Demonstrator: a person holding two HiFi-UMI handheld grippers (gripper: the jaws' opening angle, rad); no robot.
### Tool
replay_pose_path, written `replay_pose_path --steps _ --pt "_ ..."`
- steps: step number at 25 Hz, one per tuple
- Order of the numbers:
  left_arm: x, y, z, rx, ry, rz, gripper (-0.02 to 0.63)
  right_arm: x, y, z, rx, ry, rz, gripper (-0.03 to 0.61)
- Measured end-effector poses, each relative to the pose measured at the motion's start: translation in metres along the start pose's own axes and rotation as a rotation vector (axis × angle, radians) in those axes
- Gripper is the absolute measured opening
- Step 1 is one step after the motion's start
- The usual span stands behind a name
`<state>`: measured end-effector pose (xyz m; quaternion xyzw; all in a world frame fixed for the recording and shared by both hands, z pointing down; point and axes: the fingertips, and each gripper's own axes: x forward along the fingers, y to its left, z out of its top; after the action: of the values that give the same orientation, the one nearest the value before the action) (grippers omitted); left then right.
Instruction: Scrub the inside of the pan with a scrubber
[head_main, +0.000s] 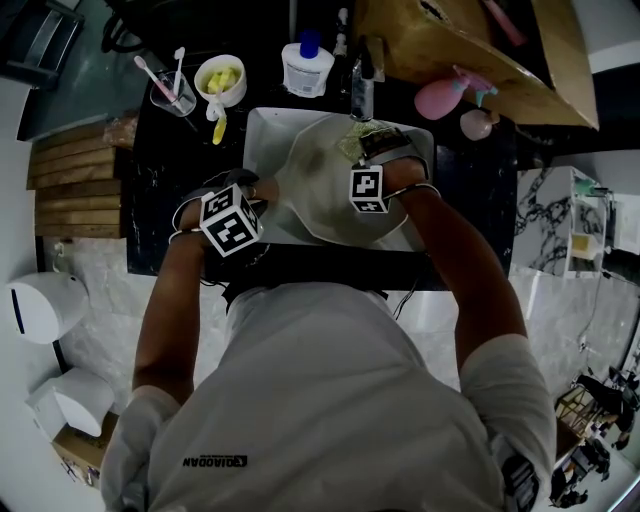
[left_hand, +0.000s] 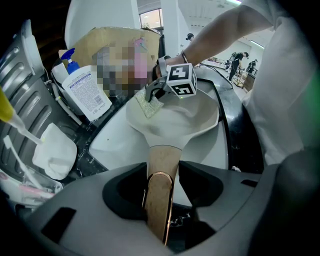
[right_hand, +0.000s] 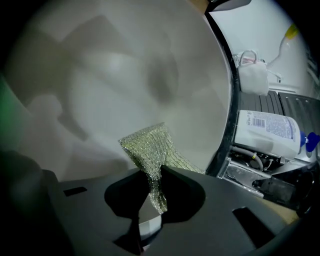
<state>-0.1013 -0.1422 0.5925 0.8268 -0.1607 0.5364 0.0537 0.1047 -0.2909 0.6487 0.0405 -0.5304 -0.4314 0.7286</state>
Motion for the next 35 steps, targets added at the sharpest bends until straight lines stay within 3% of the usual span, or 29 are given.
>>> replay_pose_path --steps 12,22,35 --pt "0.0 -0.001 0.0 0.009 -0.007 0.007 0.21 0.0 0.042 -0.018 0.161 0.068 0.206 0.078" --pt "0.0 -0.001 -0.001 0.007 -0.008 0.01 0.21 -0.01 0.068 -0.022 0.213 0.135 0.322 0.08" --pt "0.0 -0.001 0.0 0.007 -0.006 0.012 0.21 -0.037 0.11 -0.014 0.318 0.087 0.618 0.08"
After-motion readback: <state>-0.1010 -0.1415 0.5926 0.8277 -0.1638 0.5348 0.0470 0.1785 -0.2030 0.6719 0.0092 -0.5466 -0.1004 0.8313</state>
